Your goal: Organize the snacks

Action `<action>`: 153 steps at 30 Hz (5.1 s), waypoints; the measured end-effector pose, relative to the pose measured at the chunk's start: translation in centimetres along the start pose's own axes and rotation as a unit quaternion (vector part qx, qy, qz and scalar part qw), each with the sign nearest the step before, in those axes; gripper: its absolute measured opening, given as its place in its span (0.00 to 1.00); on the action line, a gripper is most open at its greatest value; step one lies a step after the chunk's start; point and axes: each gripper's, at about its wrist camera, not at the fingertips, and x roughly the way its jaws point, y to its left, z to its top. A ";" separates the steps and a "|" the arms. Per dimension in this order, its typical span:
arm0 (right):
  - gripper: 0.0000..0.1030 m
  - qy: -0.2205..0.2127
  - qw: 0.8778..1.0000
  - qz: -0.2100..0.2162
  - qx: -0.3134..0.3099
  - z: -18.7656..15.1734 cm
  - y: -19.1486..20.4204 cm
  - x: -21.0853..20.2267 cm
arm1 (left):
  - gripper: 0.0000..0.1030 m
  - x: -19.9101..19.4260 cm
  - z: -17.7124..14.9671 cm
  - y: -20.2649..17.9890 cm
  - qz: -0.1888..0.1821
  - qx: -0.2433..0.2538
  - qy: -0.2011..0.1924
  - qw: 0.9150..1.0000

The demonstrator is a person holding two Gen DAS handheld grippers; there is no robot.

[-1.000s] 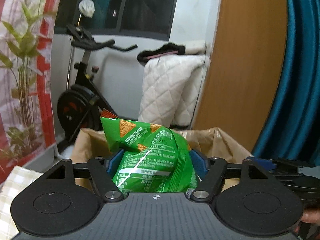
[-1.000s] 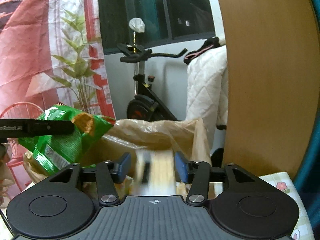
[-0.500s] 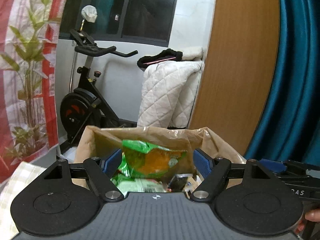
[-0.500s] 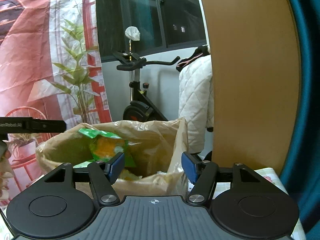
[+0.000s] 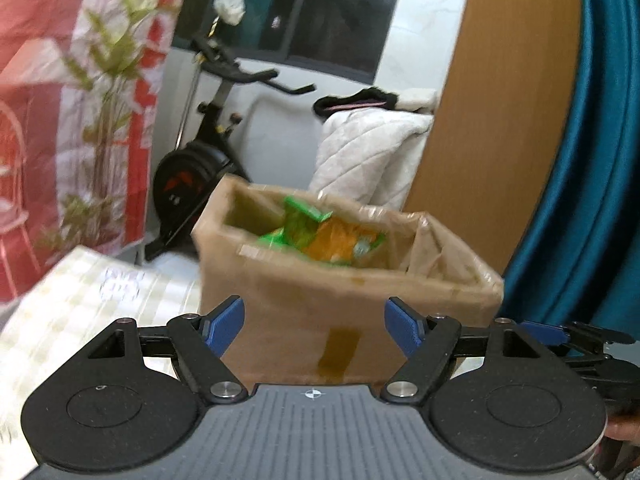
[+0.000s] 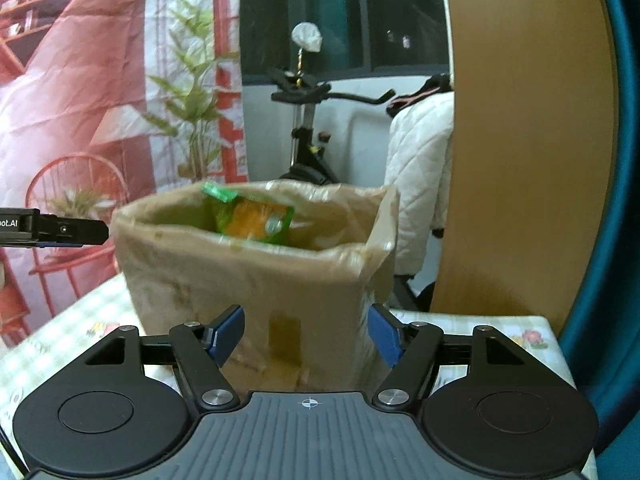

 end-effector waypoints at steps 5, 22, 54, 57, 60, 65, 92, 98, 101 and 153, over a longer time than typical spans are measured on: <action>0.65 0.032 0.999 0.001 -0.024 -2.1 0.9 0.3 | 0.75 0.1 -2.5 0.5 0.016 -0.003 0.030 0.999; 0.65 0.153 0.988 0.015 -0.019 -9.7 1.9 3.0 | 0.67 4.8 -8.4 -1.1 -0.067 0.023 0.170 0.983; 0.32 0.189 0.980 0.060 -0.004 -11.8 2.4 3.4 | 0.39 8.8 -11.4 -5.0 -0.168 0.053 0.242 0.954; 0.32 0.182 0.982 0.052 -0.012 -11.3 2.6 2.4 | 0.39 8.2 -11.3 -6.0 -0.172 0.067 0.233 0.955; 0.32 0.175 0.983 0.051 -0.015 -10.8 2.7 1.5 | 0.39 7.3 -10.9 -6.5 -0.178 0.071 0.226 0.955; 0.32 0.181 0.981 0.070 -0.024 -10.5 3.7 1.1 | 0.39 5.4 -11.0 -5.6 -0.171 0.068 0.224 0.957; 0.32 -0.014 0.979 0.092 -0.179 9.2 9.4 1.7 | 0.39 -0.2 4.8 -1.0 -0.113 0.033 -0.006 0.993; 0.32 -0.007 0.986 0.037 -0.161 11.3 5.0 5.2 | 0.39 6.8 7.1 -2.1 -0.153 0.023 0.014 0.988; 0.32 0.004 0.993 0.024 -0.115 11.0 2.7 6.9 | 0.39 10.0 7.1 -2.7 -0.169 0.011 0.031 0.985; 0.99 -0.060 0.995 -0.049 0.061 9.6 2.9 -2.2 | 0.96 -6.0 9.7 -2.5 0.117 0.074 -0.084 0.987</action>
